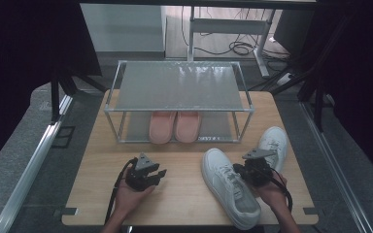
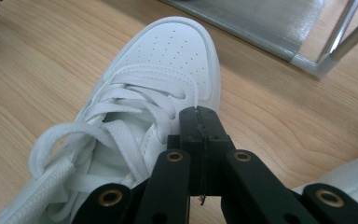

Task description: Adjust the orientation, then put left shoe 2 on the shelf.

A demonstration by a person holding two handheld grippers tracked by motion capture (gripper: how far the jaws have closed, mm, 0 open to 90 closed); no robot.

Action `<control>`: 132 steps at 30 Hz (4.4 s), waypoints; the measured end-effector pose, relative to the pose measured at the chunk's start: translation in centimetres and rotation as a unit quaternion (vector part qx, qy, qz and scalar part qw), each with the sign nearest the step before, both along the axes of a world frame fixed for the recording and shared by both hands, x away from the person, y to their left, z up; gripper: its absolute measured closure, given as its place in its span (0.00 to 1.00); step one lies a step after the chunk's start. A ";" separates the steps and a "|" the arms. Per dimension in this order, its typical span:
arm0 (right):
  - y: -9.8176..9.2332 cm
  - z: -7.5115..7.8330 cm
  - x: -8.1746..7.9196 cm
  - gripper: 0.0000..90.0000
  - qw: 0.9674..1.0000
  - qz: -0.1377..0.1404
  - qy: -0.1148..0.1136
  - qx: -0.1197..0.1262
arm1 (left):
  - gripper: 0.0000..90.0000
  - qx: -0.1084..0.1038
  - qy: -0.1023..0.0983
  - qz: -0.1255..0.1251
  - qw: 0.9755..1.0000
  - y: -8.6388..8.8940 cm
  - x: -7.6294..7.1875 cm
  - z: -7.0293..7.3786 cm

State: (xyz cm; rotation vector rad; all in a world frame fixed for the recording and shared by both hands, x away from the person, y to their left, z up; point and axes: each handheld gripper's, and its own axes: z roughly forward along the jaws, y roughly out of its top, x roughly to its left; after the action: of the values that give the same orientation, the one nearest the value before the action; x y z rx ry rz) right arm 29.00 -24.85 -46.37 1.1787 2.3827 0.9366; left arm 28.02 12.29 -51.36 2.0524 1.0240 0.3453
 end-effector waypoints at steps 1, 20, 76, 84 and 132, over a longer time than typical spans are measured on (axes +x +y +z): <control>0.1 0.0 0.0 1.00 1.000 0.002 0.000 0.002 | 0.68 0.000 0.000 0.000 1.000 0.0 0.0 0.0; 1.0 -0.1 0.6 1.00 1.000 0.019 0.002 0.016 | 0.68 -0.001 0.000 0.001 1.000 0.1 0.0 0.0; -3.9 0.4 -6.2 0.72 0.993 0.032 -0.026 0.111 | 0.68 -0.010 0.003 0.004 1.000 0.4 0.0 0.1; -3.2 -0.5 -5.7 0.67 0.994 0.031 -0.019 0.101 | 0.68 -0.009 0.005 0.004 1.000 0.5 0.0 0.1; -3.6 -0.2 -4.4 0.90 0.973 -0.023 -0.031 0.227 | 0.68 -0.012 0.006 0.008 1.000 0.7 0.1 0.0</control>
State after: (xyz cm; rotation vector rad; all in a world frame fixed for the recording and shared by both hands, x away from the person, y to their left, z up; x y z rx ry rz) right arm 24.56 -28.41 -46.57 1.3244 2.1421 1.5325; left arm 28.10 12.95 -51.34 2.0276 1.0473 0.3270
